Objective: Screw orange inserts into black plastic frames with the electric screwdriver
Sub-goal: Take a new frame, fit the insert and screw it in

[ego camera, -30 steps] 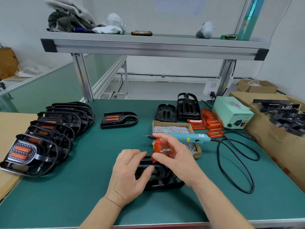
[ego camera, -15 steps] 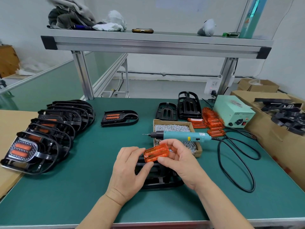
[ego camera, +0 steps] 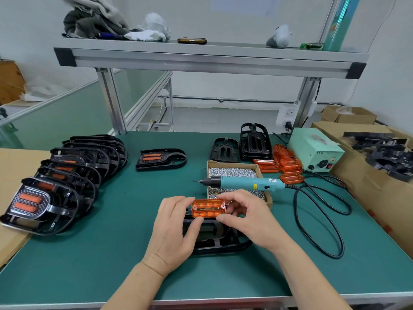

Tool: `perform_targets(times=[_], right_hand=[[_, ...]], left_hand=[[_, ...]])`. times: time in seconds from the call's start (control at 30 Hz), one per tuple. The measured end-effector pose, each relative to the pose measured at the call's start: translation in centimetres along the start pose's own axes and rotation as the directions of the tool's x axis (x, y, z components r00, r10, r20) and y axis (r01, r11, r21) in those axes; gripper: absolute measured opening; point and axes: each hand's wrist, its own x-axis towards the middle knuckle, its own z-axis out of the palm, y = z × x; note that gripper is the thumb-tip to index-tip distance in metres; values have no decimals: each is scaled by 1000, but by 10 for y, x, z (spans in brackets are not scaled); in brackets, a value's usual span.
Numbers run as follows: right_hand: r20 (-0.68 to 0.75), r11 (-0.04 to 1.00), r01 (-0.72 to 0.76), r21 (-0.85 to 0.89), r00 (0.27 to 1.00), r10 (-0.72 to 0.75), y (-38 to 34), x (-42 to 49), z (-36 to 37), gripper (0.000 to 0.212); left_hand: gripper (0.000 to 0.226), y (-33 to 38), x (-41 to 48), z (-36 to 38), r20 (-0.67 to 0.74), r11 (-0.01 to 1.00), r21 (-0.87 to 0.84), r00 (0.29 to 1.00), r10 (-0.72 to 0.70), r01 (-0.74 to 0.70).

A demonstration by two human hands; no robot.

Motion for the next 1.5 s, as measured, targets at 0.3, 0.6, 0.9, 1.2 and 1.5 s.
perform_targets(times=[0.3, 0.6, 0.9, 1.2, 1.5], right_hand=[[5, 976, 69, -206, 998, -69, -2, -2, -4, 37], [32, 923, 54, -380, 998, -45, -2, -1, -9, 42], [165, 893, 43, -448, 986, 34, -6, 6, 3, 39], [223, 857, 19, -516, 968, 112, -9, 11, 10, 48], [248, 856, 1, -516, 957, 148, -13, 13, 8, 46]], left_hand=[[42, -1, 0, 1, -9, 1000, 19, 1000, 20, -20], [24, -7, 6, -7, -170, 868, -351, 888, -427, 351], [25, -27, 9, -2, -42, 646, -487, 724, -689, 587], [26, -24, 9, -2, 59, 758, -317, 809, -584, 570], [62, -21, 12, 0, 263, 905, -17, 875, -406, 425]])
